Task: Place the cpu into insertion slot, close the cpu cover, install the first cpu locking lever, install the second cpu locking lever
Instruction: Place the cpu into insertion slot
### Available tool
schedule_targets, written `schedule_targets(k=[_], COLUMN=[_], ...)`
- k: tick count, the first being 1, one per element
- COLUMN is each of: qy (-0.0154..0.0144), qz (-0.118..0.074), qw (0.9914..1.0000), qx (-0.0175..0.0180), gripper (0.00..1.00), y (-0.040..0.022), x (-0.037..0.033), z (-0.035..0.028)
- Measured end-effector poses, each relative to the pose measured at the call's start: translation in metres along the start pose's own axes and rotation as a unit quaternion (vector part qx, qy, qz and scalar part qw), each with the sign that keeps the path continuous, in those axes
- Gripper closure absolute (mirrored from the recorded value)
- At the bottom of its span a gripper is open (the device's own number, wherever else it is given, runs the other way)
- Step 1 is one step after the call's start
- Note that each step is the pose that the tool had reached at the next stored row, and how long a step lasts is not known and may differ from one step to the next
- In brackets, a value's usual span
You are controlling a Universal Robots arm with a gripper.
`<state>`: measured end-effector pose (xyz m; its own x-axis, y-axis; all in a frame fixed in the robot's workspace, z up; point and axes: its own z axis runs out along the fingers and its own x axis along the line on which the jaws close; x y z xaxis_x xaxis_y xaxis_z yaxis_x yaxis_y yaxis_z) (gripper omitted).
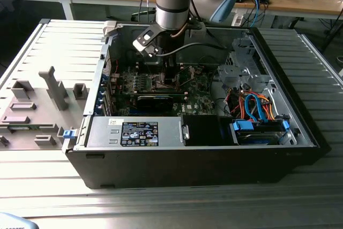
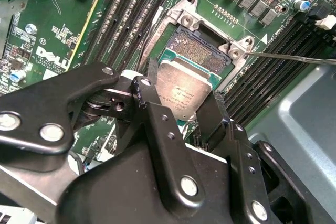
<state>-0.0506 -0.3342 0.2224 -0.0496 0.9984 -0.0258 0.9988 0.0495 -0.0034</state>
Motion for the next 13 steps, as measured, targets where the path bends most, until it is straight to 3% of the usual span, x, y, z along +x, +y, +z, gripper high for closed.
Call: schedule_targets(k=[13], qy=[0.0000], qz=[0.000], qw=[1.00000], qx=[0.0000], gripper=[0.46], y=[0.0000], x=[0.0001], z=[0.0027])
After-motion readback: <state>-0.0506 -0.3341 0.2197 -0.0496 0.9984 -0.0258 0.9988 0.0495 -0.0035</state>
